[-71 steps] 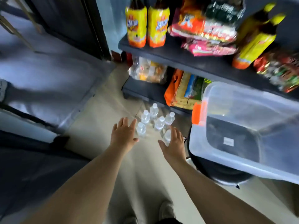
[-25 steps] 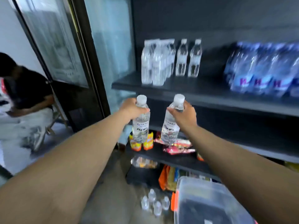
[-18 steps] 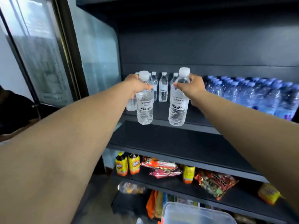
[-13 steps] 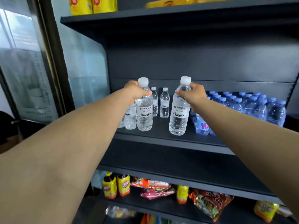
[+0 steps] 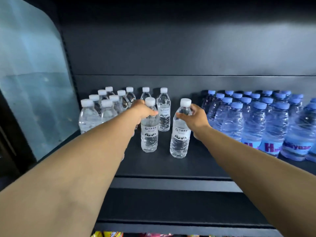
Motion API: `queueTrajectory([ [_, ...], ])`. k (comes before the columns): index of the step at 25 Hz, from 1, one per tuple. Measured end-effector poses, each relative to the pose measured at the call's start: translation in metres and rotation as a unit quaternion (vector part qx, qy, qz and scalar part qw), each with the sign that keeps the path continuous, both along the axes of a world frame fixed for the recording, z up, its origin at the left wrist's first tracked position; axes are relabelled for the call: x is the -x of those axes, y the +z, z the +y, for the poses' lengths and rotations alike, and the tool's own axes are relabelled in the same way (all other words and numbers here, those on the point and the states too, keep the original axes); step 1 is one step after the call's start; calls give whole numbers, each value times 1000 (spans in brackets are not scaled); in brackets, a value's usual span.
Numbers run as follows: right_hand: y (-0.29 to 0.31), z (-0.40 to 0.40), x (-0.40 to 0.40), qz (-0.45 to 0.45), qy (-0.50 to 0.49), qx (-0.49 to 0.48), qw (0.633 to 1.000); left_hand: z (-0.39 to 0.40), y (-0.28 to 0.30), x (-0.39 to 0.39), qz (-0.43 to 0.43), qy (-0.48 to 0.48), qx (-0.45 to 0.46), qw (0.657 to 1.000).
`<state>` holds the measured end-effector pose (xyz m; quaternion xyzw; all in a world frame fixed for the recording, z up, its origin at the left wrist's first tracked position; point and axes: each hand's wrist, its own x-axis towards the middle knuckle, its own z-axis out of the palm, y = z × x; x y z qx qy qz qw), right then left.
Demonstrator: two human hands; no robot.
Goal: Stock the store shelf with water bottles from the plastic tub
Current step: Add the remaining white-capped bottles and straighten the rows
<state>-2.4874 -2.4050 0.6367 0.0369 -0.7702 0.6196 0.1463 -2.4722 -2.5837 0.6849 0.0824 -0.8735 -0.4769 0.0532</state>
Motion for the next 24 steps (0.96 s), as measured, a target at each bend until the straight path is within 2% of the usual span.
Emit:
queueTrajectory([
  [4,-1,-24,51,-20,20,-1,1000,-11,-1,55,6,7,56,998],
  [9,-4,-48,96,-23,12,4,1000,-25,8,100,-44,-6,74,996],
  [13,-5,-55,115,-28,14,9,999,-40,9,118,-70,-6,67,995],
  [24,-8,-62,134,-25,29,-11,999,-47,5,126,-66,-32,-12,997],
])
